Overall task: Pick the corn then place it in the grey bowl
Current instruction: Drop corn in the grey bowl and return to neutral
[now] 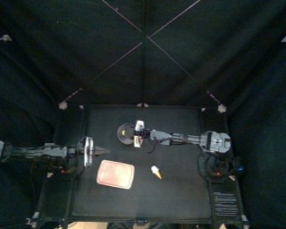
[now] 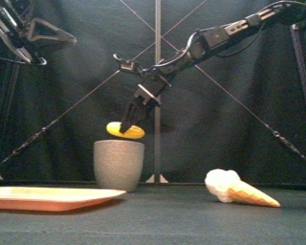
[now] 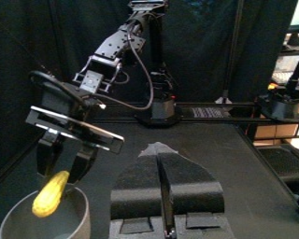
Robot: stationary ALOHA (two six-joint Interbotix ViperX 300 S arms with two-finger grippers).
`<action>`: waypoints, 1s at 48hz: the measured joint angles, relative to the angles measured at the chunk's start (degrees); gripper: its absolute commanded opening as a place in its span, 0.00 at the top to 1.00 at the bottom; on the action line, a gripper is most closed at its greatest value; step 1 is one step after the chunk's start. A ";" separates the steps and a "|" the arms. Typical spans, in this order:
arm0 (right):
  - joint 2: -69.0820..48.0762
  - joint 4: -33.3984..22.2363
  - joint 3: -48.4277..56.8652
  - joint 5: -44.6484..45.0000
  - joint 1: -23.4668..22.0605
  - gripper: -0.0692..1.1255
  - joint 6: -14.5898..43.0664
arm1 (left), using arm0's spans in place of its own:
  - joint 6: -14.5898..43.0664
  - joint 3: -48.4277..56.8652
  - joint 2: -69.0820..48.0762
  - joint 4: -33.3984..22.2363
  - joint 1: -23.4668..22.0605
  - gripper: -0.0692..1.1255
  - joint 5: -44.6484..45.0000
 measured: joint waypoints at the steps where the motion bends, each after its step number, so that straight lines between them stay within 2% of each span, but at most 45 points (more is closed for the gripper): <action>1: 0.26 0.18 -0.18 0.09 -0.09 0.33 0.09 | 0.00 0.00 0.00 -0.09 0.00 0.88 0.00; 18: 1.49 2.11 -1.14 0.62 -0.18 0.10 0.18 | 0.00 -0.09 0.00 0.00 0.00 0.88 0.00; 26: 0.26 2.02 -0.97 1.41 -0.26 0.09 0.26 | 0.00 0.00 0.00 -0.09 0.00 0.88 0.00; 34: -6.86 1.85 1.67 1.58 -0.18 0.09 0.62 | 0.00 0.00 0.00 -0.09 0.09 0.88 0.00; 48: -23.03 2.20 14.33 0.18 0.88 0.09 1.49 | 0.00 -0.09 -0.26 0.00 0.44 0.88 0.00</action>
